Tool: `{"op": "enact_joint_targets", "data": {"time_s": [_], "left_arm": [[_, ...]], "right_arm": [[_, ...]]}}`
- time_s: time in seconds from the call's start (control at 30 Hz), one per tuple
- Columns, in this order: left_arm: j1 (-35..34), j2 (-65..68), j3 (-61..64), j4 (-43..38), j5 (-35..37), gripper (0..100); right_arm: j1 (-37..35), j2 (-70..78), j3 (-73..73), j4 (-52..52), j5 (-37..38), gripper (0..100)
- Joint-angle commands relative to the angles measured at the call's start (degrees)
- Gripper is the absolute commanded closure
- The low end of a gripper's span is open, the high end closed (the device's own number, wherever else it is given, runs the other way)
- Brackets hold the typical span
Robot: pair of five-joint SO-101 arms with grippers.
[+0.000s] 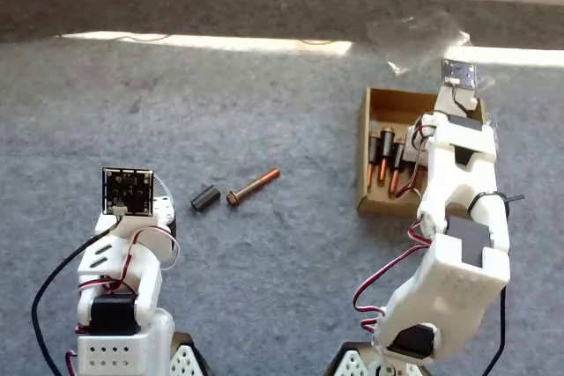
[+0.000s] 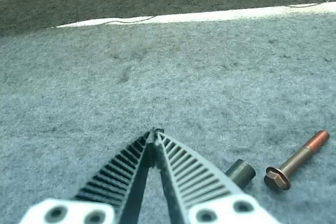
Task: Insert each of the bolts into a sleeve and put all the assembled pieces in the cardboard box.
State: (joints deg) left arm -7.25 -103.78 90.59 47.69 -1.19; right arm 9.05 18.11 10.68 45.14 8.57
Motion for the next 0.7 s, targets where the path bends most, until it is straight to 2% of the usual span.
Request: {"op": "enact_joint_targets", "data": {"time_s": [0.0, 0.27, 0.67], "left_arm": [[-0.2, -0.7, -0.5, -0.4, -0.4, 100], [-0.2, -0.7, -0.5, -0.4, -0.4, 100], [-0.2, -0.7, -0.4, -0.4, -0.4, 100]], "right_arm": [[-2.9, -1.4, -2.6, 1.2, 0.8, 91.0], [-3.1, -6.5, -5.4, 3.9, 0.7, 91.0], [-9.8, -19.6, -6.5, 10.9, 0.7, 90.8]]}}
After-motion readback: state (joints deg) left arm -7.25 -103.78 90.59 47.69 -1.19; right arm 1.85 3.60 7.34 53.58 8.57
